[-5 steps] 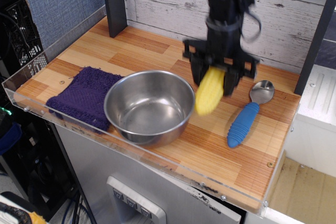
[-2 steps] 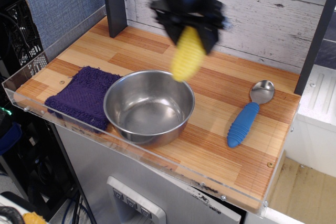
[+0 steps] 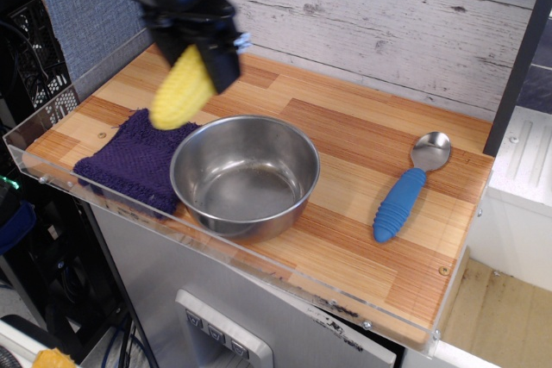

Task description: Place the corn on top of the purple towel

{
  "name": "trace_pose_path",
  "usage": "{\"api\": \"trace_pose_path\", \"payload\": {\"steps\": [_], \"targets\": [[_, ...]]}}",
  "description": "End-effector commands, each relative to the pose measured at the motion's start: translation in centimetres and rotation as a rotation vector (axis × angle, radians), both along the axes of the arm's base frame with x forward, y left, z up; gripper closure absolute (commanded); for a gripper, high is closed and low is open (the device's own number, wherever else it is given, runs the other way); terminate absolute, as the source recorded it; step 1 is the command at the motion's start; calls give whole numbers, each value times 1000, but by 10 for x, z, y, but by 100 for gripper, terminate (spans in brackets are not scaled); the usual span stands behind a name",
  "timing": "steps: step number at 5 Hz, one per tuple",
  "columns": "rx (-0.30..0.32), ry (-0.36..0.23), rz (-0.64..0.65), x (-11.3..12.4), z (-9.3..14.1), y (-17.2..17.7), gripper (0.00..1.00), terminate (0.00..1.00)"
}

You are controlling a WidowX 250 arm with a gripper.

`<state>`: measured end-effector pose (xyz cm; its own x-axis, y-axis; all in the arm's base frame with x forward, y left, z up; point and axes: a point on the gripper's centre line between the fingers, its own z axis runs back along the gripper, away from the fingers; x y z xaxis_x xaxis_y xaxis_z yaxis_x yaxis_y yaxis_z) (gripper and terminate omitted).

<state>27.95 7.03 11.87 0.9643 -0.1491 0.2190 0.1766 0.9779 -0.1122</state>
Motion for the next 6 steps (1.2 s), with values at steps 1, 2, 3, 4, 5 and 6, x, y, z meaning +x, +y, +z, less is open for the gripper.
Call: {"api": "trace_pose_path", "payload": {"steps": [1,2,3,4,5,6], "targets": [[119,-30,14,-8,9,42,100,0],[154,-11,60,-5,1,58,100,0],[186,30,108,-1,-16,71,100,0],[202,66,125,2,-30,78,100,0],[220,112,115,3,-49,66,100,0],[238,147,107,0,-63,60,100,0]]}}
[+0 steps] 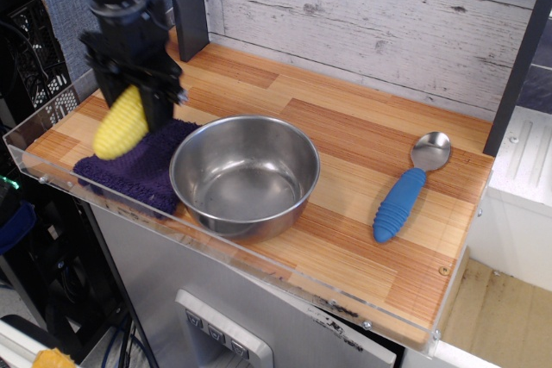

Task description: Place the corn on top of the purple towel

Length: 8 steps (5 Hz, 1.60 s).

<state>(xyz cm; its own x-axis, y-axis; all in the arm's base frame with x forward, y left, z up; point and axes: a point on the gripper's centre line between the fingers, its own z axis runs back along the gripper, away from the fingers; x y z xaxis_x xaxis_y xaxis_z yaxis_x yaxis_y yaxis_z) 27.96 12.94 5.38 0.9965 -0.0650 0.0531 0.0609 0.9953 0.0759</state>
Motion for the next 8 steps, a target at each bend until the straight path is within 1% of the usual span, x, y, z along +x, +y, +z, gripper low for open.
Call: {"api": "trace_pose_path", "payload": {"steps": [1,2,3,4,5,6,7,8], "targets": [[32,45,-6,-2,-12,1,100,0],[31,62,-2,-3,-14,2,100,0],[14,83,-13,-3,-8,5,0,0],[22,22,-20,-4,18,5,0,0],[38,-83,-11,-16,66,2,0,0],[52,-126,18,-30,110,-4,0,0],[0,-106,63,-36,127,-6,0,0],[-51,-62,44,-37,122,-7,0,0]]}}
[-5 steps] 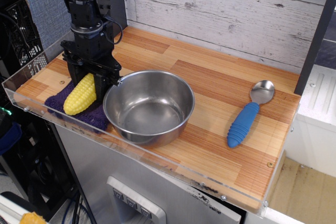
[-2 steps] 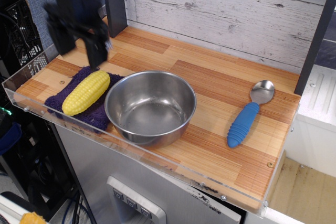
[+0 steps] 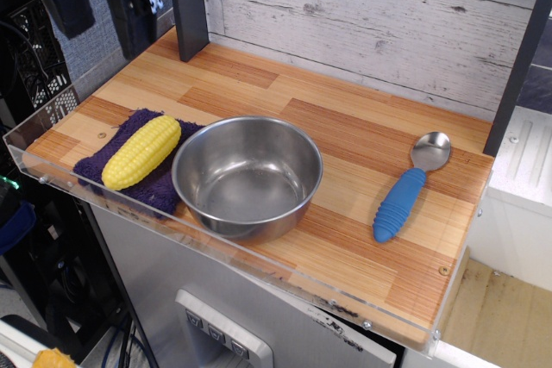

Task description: Place the corn on top of the purple towel

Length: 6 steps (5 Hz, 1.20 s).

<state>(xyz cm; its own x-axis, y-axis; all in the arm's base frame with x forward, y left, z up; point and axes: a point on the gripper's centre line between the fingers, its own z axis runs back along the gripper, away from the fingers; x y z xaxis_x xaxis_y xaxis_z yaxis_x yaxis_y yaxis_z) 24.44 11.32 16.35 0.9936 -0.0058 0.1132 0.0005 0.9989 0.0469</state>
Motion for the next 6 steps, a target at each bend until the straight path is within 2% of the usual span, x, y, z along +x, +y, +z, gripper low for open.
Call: {"api": "trace_pose_path", "payload": {"steps": [1,5,6], "targets": [[-19,-4,-14,-2,12,9,0,0],[-19,-4,-14,-2,12,9,0,0],[-19,-4,-14,-2,12,9,0,100]]}}
